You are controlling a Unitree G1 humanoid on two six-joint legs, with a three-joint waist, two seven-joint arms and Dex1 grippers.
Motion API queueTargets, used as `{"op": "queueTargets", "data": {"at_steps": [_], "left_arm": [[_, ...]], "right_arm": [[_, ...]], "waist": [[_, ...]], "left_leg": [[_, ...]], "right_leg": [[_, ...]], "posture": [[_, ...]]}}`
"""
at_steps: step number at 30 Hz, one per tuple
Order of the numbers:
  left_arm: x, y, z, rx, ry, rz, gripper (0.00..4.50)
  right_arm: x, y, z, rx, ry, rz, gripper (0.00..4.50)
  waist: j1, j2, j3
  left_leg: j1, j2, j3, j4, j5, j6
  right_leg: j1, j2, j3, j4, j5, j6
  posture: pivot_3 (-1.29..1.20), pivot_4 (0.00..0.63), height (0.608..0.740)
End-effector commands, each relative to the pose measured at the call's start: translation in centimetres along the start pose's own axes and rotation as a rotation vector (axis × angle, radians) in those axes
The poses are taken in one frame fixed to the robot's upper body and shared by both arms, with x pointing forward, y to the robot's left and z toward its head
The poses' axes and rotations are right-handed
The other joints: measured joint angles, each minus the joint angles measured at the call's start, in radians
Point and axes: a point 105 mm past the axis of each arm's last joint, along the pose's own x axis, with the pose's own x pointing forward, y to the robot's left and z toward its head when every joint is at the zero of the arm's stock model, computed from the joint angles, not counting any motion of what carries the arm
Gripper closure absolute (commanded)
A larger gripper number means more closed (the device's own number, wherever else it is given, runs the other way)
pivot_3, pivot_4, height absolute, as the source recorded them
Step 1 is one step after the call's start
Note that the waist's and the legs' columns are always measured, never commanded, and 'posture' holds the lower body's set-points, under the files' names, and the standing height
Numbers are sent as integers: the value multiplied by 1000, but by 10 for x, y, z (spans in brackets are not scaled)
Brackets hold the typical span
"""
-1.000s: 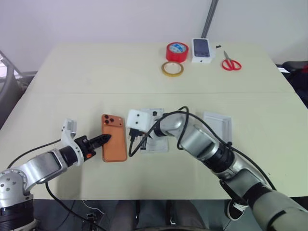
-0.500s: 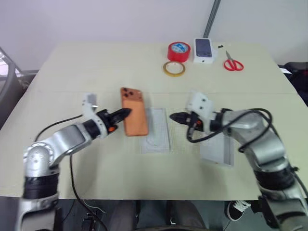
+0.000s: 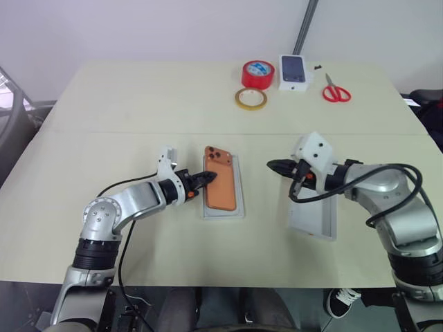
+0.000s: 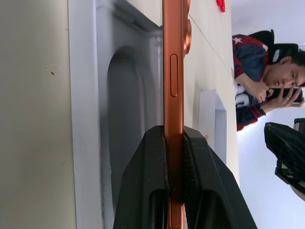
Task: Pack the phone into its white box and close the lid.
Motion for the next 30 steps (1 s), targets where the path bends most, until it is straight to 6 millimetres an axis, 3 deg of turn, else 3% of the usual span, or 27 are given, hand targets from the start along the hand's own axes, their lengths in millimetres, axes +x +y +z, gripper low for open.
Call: {"op": "queueTargets", "data": {"at_steps": [1,3,11,17,22,25,30], "left_arm": [[-1,-14,3,35,-8,-49,4451],[0,-14,0,31,-1,-49,4451],[-7,-17,2,55,-1,-55,622],[-35,-19,16,242,-2,-27,622],[-57,-9,41,428,-57,76,622],[-63,4,53,585,-90,182,1441],[-52,21,44,821,-4,266,3965]], "right_arm": [[-5,-5,10,-41,-35,-27,4500],[-4,-5,9,-41,-31,-26,4500],[-1,-5,8,-54,-17,-15,4500],[4,-5,-1,-65,52,-16,4500],[14,-4,-7,-96,111,-5,4500],[25,0,-13,-104,149,4,4500],[45,6,-20,-109,213,10,4500]], "waist": [[-1,0,0],[-2,0,0],[-2,0,0],[-6,0,0],[-3,1,0],[-2,0,0],[-3,1,1]], "left_leg": [[0,0,0,0,0,0],[0,0,0,0,0,0],[0,0,0,0,0,0],[1,0,0,-1,0,-1],[1,0,0,-1,0,-1],[1,0,0,-1,0,-1],[1,0,0,-2,0,-1]], "right_leg": [[0,0,0,0,0,0],[0,0,0,0,0,0],[0,0,0,0,0,0],[0,1,0,0,0,0],[0,1,0,0,0,0],[0,0,0,0,0,0],[-1,1,0,0,0,0]], "posture": [[0,150,740],[0,150,740],[0,150,740],[0,150,740],[0,150,740],[0,150,740],[0,150,740]]}}
